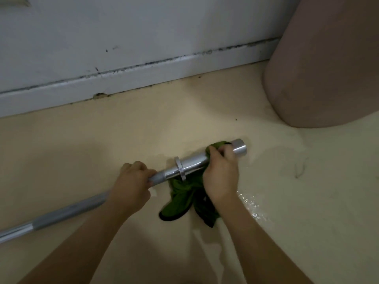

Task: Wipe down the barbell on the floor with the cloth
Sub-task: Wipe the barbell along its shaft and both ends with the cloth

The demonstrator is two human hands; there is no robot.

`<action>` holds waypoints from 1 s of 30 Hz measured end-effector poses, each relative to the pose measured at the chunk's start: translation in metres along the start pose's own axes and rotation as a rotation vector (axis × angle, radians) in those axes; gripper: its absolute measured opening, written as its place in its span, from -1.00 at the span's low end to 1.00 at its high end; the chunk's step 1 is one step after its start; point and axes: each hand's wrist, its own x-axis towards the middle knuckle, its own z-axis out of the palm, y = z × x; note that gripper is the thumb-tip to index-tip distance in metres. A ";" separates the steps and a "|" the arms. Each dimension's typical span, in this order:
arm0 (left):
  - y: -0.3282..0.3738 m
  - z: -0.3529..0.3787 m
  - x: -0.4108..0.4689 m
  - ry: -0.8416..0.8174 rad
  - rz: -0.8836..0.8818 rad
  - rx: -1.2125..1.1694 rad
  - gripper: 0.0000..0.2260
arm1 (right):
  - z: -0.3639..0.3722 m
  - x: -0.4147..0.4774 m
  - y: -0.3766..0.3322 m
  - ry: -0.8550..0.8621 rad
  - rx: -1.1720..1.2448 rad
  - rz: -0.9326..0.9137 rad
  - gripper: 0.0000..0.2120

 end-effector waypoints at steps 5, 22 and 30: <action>0.013 0.009 -0.018 0.112 -0.027 0.126 -0.56 | -0.001 -0.024 -0.007 -0.140 -0.004 -0.264 -0.51; 0.024 -0.018 -0.004 0.078 -0.243 -0.463 -0.70 | -0.076 -0.032 -0.034 -0.503 1.501 0.578 -0.69; 0.060 -0.045 -0.057 -0.287 -0.084 -1.027 -0.92 | -0.127 -0.041 -0.036 -0.584 1.790 0.330 -0.33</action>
